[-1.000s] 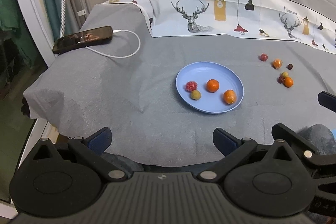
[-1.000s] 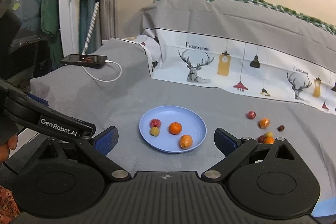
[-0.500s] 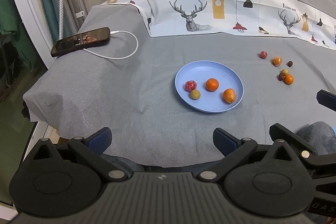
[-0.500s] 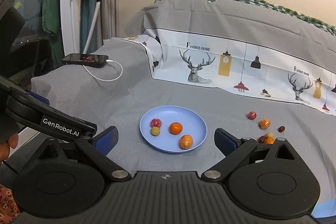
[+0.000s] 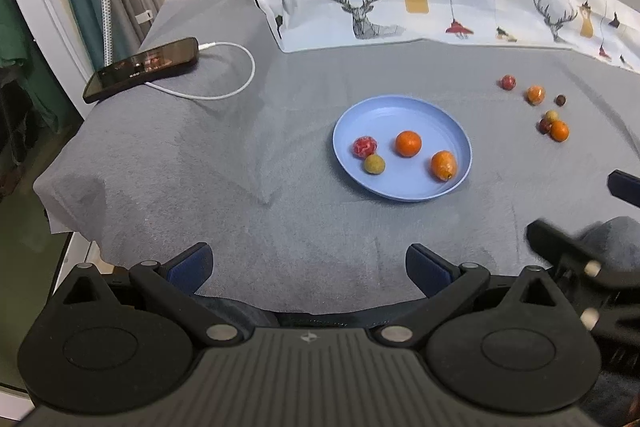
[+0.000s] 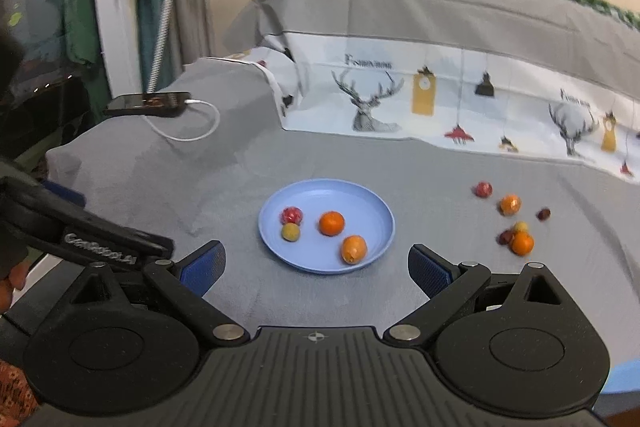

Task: Organize fruits
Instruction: 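Move both open tools back toward the remaining fruit pile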

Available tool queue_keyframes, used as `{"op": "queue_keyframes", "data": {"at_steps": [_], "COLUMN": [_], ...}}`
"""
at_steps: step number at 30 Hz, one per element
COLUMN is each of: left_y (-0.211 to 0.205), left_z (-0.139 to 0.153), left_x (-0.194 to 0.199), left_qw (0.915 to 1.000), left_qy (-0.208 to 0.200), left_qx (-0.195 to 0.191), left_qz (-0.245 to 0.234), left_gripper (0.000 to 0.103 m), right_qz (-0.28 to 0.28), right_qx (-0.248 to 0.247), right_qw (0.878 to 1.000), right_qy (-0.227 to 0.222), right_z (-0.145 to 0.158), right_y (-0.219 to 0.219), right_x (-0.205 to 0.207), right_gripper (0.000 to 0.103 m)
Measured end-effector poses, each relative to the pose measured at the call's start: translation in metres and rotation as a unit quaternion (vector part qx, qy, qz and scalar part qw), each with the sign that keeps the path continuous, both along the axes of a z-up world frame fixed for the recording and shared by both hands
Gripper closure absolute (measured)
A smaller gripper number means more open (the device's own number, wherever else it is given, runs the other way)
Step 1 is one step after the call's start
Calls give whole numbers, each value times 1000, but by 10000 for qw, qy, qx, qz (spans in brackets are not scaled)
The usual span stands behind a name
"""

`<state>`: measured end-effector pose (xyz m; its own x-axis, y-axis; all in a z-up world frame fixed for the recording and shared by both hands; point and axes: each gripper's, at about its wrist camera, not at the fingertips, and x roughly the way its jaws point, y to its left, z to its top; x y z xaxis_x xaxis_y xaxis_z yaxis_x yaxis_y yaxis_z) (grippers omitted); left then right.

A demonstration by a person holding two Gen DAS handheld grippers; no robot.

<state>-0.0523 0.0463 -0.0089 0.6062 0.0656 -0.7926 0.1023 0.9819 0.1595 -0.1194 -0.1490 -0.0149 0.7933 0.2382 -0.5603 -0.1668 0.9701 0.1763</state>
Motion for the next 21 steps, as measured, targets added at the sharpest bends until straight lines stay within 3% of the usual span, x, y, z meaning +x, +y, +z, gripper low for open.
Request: {"op": "queue_keyframes", "data": {"at_steps": [8, 16, 21], "left_y": [-16, -51, -75], "left_z": [-15, -21, -20], "left_x": [26, 64, 93], "left_qw": [9993, 9978, 9975], "left_qy": [309, 618, 661], "left_qx": [206, 138, 154], "left_qz": [-106, -198, -181], "left_gripper": [0, 0, 0], "right_qz": [-1238, -2991, -3533], "right_qx": [431, 89, -78], "right_qw": [9902, 9514, 9316], "right_qy": [486, 724, 846], "right_z": [-34, -101, -150], "right_y": [-50, -130, -166], "right_x": [30, 100, 150], "right_gripper": [4, 4, 4]}}
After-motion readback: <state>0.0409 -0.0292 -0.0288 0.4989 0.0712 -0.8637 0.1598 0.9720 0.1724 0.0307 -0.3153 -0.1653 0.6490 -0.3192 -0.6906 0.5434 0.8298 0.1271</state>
